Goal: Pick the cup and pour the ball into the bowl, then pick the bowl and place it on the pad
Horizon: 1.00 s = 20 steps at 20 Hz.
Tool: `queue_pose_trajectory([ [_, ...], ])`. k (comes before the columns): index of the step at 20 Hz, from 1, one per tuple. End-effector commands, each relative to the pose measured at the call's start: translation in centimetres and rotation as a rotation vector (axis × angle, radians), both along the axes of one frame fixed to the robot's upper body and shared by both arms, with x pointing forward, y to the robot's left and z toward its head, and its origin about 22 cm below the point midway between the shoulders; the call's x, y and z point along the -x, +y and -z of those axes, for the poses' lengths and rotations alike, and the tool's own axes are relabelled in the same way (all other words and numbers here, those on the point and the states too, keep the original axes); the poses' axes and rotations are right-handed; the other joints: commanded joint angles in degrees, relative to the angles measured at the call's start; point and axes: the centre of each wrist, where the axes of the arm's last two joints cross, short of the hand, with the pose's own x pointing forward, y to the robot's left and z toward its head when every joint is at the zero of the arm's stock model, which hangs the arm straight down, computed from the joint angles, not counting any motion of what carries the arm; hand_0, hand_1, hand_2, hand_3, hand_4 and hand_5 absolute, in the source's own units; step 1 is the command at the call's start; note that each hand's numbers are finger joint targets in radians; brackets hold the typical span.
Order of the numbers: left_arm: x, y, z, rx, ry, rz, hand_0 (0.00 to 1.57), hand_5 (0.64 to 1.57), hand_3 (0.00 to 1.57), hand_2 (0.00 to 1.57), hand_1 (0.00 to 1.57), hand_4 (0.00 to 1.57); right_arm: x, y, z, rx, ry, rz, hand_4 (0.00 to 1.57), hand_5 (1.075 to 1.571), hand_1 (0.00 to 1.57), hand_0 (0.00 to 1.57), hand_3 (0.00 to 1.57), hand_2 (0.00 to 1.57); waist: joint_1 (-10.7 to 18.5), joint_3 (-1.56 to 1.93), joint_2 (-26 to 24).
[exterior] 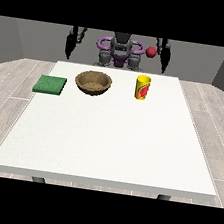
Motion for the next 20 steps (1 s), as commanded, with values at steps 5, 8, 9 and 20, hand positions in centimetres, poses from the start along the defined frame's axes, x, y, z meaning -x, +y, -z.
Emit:
queue_pose_trajectory([
  [5, 0.0, 1.0, -2.7, -0.023, -0.020, -0.006, 0.00, 1.566, 0.00, 0.00, 0.00, 0.66, 0.0, -0.6, -2.8, 0.020, -0.011, -0.010, 0.87, 1.533, 0.00, 0.00, 0.00, 0.00, 0.2, -1.54, -14.9],
  [8, 0.6, -1.0, -3.3, 0.212, 0.122, -0.033, 0.00, 1.565, 0.00, 0.00, 0.00, 0.64, 1.9, 1.1, -2.0, -0.202, 0.168, -0.009, 0.87, 1.539, 0.00, 0.00, 0.00, 0.00, -2.9, -1.79, -24.4],
  [9, 1.3, -1.2, -3.5, 0.222, 0.161, -0.007, 0.00, 1.563, 0.00, 0.00, 0.00, 0.64, 2.5, 0.8, -1.7, -0.209, 0.239, -0.006, 0.86, 1.534, 0.00, 0.00, 0.00, 0.00, -2.1, -1.78, -25.4],
  [20, -0.7, -3.3, -10.2, 0.167, -0.066, -0.017, 0.00, 1.556, 0.00, 0.00, 0.00, 0.60, 2.2, 0.9, -8.7, -0.181, -0.009, 0.001, 0.76, 1.551, 0.00, 0.00, 0.00, 0.00, -2.7, -1.78, -9.2],
])
